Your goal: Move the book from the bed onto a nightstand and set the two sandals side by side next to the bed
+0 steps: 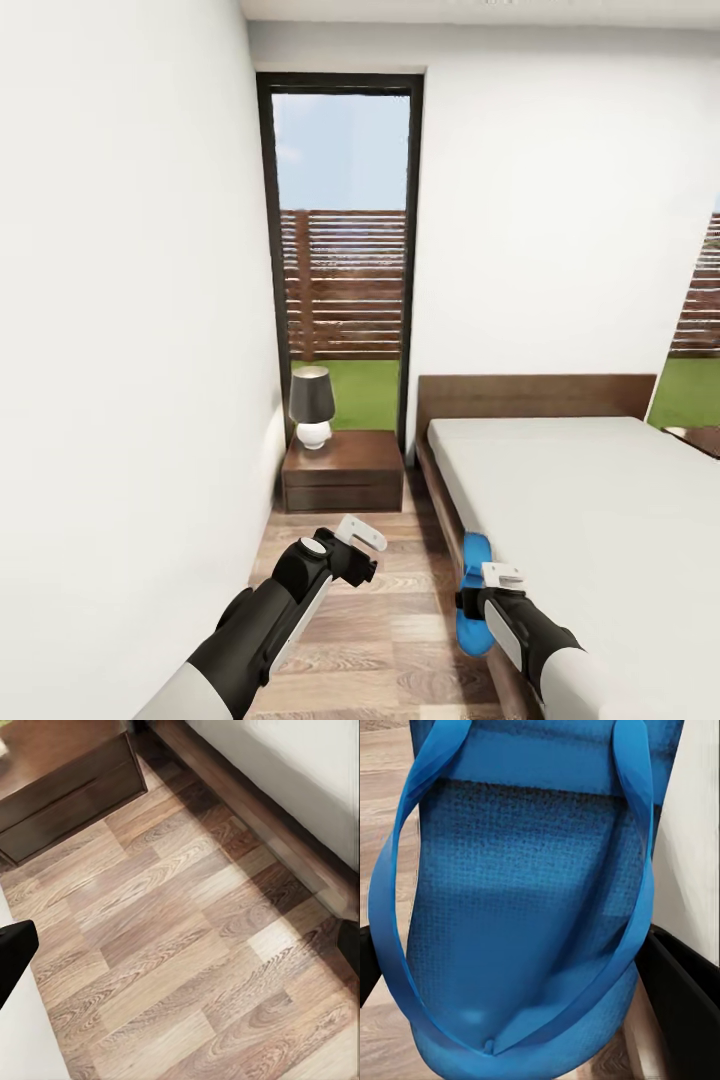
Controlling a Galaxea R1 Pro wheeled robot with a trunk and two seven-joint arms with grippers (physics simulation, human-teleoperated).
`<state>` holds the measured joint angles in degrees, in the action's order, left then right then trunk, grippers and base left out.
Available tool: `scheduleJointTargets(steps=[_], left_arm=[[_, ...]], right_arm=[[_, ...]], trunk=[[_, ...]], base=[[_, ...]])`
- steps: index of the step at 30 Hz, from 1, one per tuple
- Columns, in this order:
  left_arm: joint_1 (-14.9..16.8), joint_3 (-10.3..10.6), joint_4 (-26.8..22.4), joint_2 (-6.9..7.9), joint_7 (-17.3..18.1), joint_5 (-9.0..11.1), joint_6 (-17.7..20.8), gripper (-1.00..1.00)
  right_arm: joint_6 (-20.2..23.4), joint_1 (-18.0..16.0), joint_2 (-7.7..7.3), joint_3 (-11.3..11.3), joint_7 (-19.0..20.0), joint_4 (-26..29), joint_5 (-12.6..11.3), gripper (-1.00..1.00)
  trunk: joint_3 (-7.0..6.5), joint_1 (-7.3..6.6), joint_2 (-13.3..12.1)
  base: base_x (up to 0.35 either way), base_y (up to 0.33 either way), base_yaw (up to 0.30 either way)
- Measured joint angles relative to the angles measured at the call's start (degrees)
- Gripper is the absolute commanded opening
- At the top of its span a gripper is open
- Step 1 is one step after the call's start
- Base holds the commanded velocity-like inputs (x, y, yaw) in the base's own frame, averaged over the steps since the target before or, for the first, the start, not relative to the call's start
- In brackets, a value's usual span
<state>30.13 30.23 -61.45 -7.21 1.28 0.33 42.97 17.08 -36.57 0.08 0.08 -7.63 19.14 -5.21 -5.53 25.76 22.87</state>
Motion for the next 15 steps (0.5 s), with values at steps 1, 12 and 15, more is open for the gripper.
scheduleJointTargets(steps=[1, 12, 15], left_arm=[[0.0, 0.0, 0.01, 0.0, 0.0, 0.0, 0.0, 1.0], [-0.07, -0.01, -0.02, 0.0, -0.01, 0.0, -0.02, 1.0], [-0.09, 0.0, -0.03, 0.0, -0.01, 0.01, -0.06, 1.0]], right_arm=[[0.0, 0.0, 0.0, 0.0, 0.0, 0.0, 0.0, -1.0], [0.0, 0.0, 0.0, -0.03, 0.01, 0.0, 0.0, -1.0], [0.0, 0.0, 0.02, 0.04, 0.0, 0.0, 0.01, -1.0]], trunk=[[0.0, 0.0, 0.0], [0.0, 0.0, 0.0], [0.0, 0.0, 0.0]], base=[[0.0, 0.0, -0.259], [0.0, 0.0, -0.244], [0.0, 0.0, -0.051]])
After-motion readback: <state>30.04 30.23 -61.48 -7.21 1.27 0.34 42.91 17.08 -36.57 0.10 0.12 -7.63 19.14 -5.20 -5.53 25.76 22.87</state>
